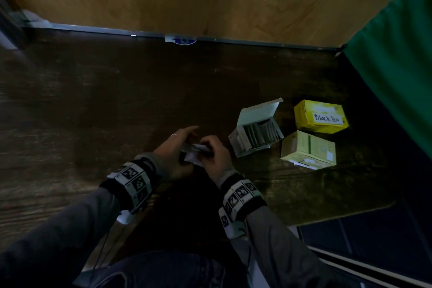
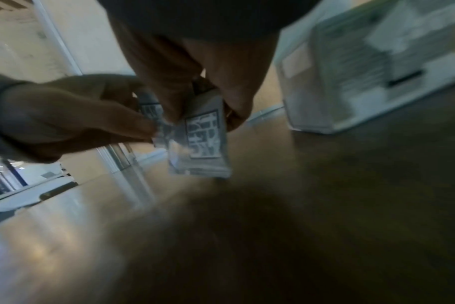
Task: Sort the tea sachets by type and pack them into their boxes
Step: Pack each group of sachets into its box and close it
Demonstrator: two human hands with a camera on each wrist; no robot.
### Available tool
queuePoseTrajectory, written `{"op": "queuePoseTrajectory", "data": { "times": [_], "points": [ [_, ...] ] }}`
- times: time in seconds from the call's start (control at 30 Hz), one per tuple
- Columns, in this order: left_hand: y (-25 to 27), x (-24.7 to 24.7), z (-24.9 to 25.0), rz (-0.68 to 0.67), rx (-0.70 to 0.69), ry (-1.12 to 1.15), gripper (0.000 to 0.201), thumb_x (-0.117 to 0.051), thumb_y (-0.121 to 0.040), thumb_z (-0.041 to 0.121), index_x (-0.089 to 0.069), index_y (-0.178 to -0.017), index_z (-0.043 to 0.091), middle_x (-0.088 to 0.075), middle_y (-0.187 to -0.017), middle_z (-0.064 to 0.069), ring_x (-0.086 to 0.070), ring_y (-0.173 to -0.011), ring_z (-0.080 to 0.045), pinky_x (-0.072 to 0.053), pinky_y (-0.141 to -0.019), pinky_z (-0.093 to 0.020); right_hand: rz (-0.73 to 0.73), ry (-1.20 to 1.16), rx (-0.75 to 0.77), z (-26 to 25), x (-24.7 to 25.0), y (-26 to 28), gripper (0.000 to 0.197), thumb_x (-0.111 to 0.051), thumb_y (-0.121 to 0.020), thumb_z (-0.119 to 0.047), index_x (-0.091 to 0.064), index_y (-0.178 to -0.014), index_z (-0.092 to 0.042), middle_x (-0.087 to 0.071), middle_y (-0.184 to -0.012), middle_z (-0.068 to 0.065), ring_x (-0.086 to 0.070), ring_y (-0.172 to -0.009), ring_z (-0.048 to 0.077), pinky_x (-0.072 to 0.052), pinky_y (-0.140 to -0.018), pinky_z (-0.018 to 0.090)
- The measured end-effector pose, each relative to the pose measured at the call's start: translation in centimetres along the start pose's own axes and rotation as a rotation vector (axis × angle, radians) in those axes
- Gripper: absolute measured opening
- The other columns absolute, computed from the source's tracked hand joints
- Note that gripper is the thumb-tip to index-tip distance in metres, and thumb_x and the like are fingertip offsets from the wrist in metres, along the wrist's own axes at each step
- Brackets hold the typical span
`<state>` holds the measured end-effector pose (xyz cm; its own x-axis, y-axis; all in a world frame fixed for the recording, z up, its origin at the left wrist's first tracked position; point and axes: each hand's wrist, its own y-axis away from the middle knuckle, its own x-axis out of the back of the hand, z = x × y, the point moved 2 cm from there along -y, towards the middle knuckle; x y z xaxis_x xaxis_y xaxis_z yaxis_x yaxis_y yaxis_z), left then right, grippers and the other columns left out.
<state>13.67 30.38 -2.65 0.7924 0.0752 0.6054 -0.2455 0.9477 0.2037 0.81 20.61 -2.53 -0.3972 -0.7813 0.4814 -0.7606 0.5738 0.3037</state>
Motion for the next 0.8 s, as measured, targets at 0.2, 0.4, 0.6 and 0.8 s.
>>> {"op": "queuePoseTrajectory", "data": {
  "times": [0.2,0.4,0.6,0.8],
  "points": [
    [-0.7,-2.3,0.2,-0.061,0.077,-0.049,0.087,-0.064,-0.084,0.015,-0.007,-0.148,0.027,-0.043,-0.138,-0.007,-0.05,-0.12,-0.022,-0.039,-0.096,-0.028,0.049,0.007,-0.108,2.9,-0.6,1.8,0.038,-0.056,-0.092,-0.028,-0.045,-0.126,-0.014,-0.055,-0.125,0.009,-0.055,-0.115,0.024,-0.046,-0.089,0.028],
    [-0.8,-2.9,0.0,-0.037,-0.001,-0.035,0.073,-0.057,-0.088,0.012,-0.016,-0.144,0.034,-0.034,-0.135,-0.006,-0.045,-0.119,-0.021,-0.041,-0.096,-0.031,0.0,0.031,-0.023,2.4,0.0,2.5,0.08,-0.056,-0.092,-0.021,-0.001,-0.147,-0.036,-0.046,-0.136,0.0,-0.046,-0.122,0.01,-0.037,-0.099,0.025],
    [-0.7,-4.0,0.0,0.105,-0.052,-0.092,0.069,-0.052,-0.09,0.008,-0.017,-0.146,0.028,-0.022,-0.142,-0.013,-0.042,-0.125,-0.028,-0.04,-0.097,-0.029,0.009,0.279,0.054,3.3,-0.2,2.8,0.057,-0.042,-0.098,-0.021,-0.017,-0.149,-0.025,-0.037,-0.143,0.008,-0.044,-0.126,0.023,-0.039,-0.106,0.039],
    [-0.8,-3.6,0.8,-0.014,-0.118,-0.246,0.08,-0.059,-0.087,0.013,-0.011,-0.139,0.051,-0.014,-0.145,-0.01,-0.034,-0.129,-0.023,-0.04,-0.099,-0.028,0.059,0.223,0.027,3.1,-0.4,2.6,0.045,-0.05,-0.094,-0.015,-0.038,-0.137,-0.01,-0.042,-0.138,0.011,-0.045,-0.124,0.023,-0.036,-0.103,0.027]
  ]
}}
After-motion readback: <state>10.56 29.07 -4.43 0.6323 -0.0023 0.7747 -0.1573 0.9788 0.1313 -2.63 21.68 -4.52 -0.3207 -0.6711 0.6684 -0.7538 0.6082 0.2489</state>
